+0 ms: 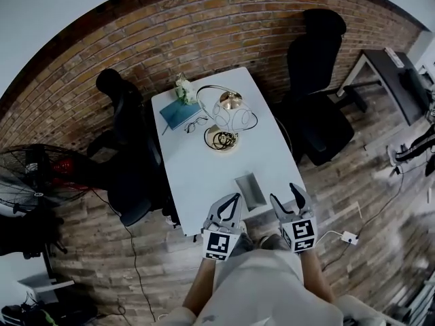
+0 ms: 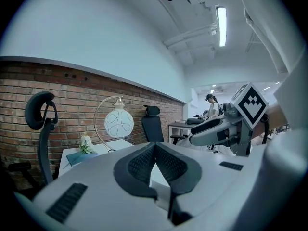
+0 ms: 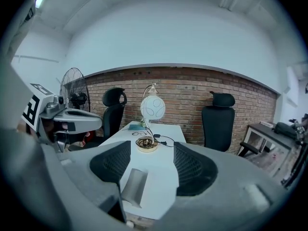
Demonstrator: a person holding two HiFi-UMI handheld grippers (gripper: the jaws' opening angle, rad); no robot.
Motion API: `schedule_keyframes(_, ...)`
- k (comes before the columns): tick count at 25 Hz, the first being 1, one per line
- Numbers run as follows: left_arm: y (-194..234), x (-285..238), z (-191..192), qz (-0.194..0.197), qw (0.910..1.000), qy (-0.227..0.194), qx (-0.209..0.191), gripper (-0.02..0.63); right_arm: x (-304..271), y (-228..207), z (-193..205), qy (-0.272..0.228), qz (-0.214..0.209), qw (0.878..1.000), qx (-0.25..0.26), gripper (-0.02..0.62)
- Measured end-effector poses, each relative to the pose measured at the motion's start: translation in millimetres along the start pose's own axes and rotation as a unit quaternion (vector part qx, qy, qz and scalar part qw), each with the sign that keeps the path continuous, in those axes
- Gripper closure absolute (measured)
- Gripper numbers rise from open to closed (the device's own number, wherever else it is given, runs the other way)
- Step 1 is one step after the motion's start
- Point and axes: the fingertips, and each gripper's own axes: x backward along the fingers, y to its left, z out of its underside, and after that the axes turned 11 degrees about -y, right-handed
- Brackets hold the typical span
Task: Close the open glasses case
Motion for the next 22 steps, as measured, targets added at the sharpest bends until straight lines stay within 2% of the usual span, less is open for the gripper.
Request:
schedule_keyframes(11,-0.8,-17.9,38.5,0.001,0.9994,0.030,0.017,0.601,-10.1,-9.2,33.4,0.028,0.001,1.000,-0.002,0.314)
schedule_keyframes(22,-1.5,-37.9,67.7,-0.023,0.9977,0.056,0.030,0.601,-33.9,-21.0,59.8,0.053,-0.036,0.998,-0.017,0.334)
